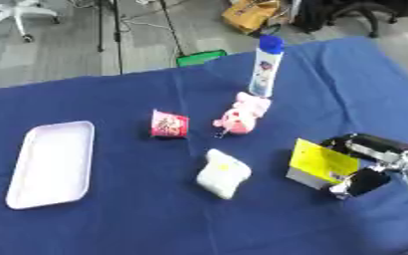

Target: Pick up objects on the table and place them in the box.

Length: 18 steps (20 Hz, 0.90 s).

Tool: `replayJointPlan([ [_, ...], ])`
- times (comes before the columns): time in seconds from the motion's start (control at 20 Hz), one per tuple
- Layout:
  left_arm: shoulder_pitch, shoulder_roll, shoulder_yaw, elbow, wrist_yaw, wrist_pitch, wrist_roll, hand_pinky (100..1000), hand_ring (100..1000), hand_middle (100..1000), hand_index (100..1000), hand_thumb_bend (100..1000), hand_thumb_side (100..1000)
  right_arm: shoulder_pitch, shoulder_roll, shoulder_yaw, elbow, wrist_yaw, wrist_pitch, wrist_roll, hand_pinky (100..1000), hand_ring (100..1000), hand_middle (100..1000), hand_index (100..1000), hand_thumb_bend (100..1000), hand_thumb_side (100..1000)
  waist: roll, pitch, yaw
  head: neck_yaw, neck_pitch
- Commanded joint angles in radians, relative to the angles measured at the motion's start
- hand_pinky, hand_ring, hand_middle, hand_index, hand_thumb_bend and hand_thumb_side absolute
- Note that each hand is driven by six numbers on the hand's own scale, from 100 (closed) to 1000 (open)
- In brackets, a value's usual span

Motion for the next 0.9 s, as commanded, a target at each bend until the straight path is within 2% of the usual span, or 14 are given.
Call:
replayJointPlan([
  [0.05, -0.005, 0.027, 0.001, -0.017, 0.001, -0.001, 0.0, 740, 774, 845, 866, 578, 796, -0.006, -0.019, -0.018, -0.023, 0.004, 0.011, -0.08, 591, 573, 513, 886, 601, 322, -0.009, -0.017, -0.002, -0.001, 0.002],
  [0.2, -0.005, 0.027, 0.001, -0.016, 0.001, -0.002, -0.001, 740, 773, 845, 867, 576, 799, -0.006, -0.021, -0.019, -0.021, -0.001, 0.017, -0.114, 593, 574, 511, 882, 602, 325, -0.01, -0.018, -0.002, -0.001, 0.002],
  [0.6, -0.005, 0.028, 0.001, -0.016, 0.001, -0.002, 0.0, 740, 766, 845, 867, 573, 802, -0.017, -0.024, -0.026, -0.054, -0.031, 0.017, -0.142, 598, 581, 513, 878, 600, 333, -0.01, -0.019, -0.002, -0.001, 0.002],
  [0.9, -0.005, 0.028, -0.001, -0.016, 0.001, -0.001, -0.001, 739, 763, 845, 867, 571, 803, -0.091, -0.045, -0.015, -0.1, -0.075, 0.005, -0.16, 603, 590, 514, 875, 596, 346, -0.012, -0.023, -0.001, -0.007, 0.003],
])
